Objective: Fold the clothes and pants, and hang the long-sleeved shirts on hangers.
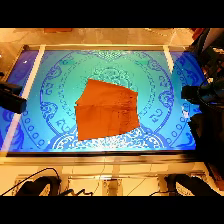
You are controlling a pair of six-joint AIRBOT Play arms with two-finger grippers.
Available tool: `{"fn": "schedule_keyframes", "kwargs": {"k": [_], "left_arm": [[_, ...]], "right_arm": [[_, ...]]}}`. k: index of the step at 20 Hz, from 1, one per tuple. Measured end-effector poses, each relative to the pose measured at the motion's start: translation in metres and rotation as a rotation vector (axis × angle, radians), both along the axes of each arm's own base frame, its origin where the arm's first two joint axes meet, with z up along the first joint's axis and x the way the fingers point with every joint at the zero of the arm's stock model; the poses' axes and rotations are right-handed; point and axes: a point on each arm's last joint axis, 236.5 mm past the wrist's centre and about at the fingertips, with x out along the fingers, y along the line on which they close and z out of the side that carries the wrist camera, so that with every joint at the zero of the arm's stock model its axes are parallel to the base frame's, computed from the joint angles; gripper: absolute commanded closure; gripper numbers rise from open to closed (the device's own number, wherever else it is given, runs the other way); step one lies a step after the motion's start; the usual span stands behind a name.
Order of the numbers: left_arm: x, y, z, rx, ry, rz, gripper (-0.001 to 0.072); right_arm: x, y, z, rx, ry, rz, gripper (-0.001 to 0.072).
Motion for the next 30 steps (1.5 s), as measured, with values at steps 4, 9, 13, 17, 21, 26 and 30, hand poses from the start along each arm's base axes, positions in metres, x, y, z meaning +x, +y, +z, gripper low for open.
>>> {"fn": "schedule_keyframes", "kwargs": {"k": [4,9,13,17,21,26,30], "left_arm": [[0.000,0.000,0.000,-0.001,0.000,0.000,0.0700],[0.000,0.000,0.000,0.000,0.000,0.000,0.0700],[0.000,0.000,0.000,0.000,0.000,0.000,0.0700],[0.001,0.000,0.002,-0.001,-0.008,0.000,0.0700],[0.002,0.000,0.003,0.001,-0.015,-0.002,0.0700],[0.003,-0.003,0.002,-0.008,-0.012,-0.008,0.0700],[0.014,-0.005,-0.015,-0.008,0.036,-0.011,0.0700]], "right_arm": [[0.000,0.000,0.000,0.000,0.000,0.000,0.0687],[0.000,0.000,0.000,0.000,0.000,0.000,0.0687],[0.002,0.000,0.001,0.001,-0.008,0.001,0.0687],[0.018,0.002,0.007,-0.014,-0.075,0.051,0.0688],[0.009,0.001,-0.022,-0.079,0.033,0.178,0.0690],[-0.031,0.017,-0.120,-0.049,0.316,0.379,0.0690],[-0.070,0.080,-0.183,0.201,0.406,0.634,0.0689]]}}
